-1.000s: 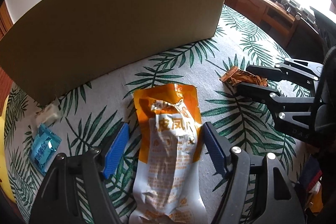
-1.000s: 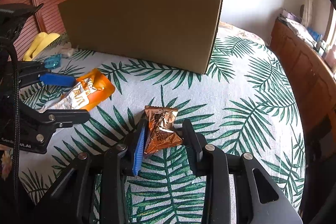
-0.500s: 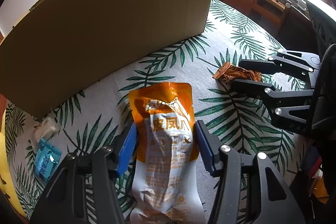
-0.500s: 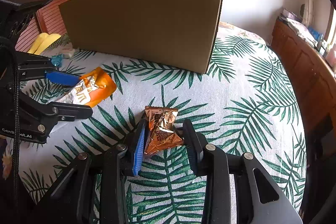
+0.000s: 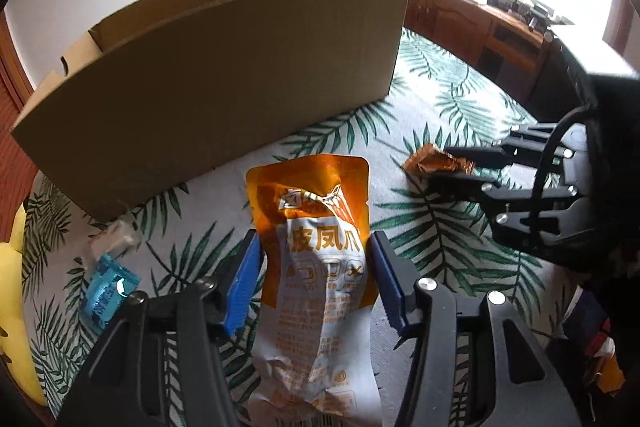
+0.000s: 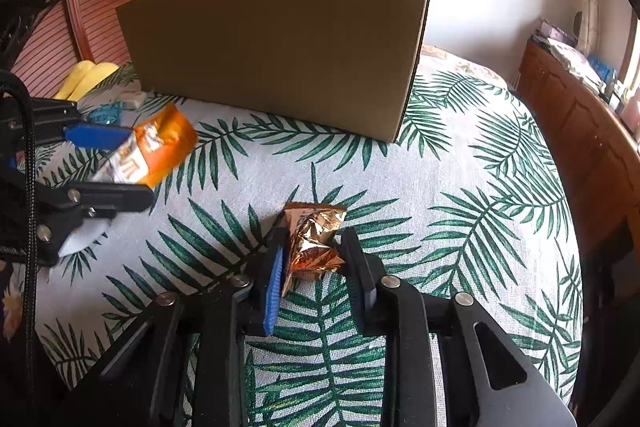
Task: Organize snacks
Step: 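Lift the orange pouch and copper candy and carry both over the box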
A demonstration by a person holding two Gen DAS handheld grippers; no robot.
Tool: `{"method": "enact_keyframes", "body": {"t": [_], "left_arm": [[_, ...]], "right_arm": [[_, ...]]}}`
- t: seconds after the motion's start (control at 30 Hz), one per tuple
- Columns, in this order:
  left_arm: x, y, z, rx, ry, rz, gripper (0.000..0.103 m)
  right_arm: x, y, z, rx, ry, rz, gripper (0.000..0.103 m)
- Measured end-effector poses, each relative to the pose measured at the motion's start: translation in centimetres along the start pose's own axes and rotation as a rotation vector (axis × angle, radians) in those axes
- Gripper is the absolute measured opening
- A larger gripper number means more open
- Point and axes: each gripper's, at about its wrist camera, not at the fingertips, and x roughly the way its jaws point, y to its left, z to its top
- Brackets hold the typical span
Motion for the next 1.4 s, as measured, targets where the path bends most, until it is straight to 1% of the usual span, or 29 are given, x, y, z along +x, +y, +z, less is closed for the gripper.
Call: {"method": "enact_keyframes", "body": {"t": [0.23, 0.43, 0.7, 0.83, 1.17, 1.4], "left_arm": [[-2.0, 0.4, 0.6, -0.033, -0.084, -0.017, 0.053], [-2.7, 0.6, 0.9, -0.059, -0.146, -0.025, 0.052], [-4.2, 1.0, 1.2, -0.075, -0.201, -0.028, 0.052], [-5.2, 1.3, 1.6, -0.081, -0.233, -0.026, 0.052], [-7.7, 2.0, 3.4, -0.079, -0.314, -0.018, 0.052], [-9.3, 3.5, 5.2, -0.078, -0.372, -0.006, 0.052]], "right_arm": [[-0.3, -0.3, 0.0, 0.01, -0.018, 0.0, 0.023], [-1.1, -0.7, -0.1, 0.026, -0.058, -0.002, 0.023], [-1.7, -0.6, 0.2, 0.022, -0.087, -0.027, 0.023], [-2.3, -0.8, 0.4, 0.03, -0.098, -0.02, 0.023], [-5.9, -0.3, 3.2, 0.01, -0.187, -0.012, 0.023], [-7.4, 0.4, 5.5, -0.019, -0.235, -0.011, 0.023]]}}
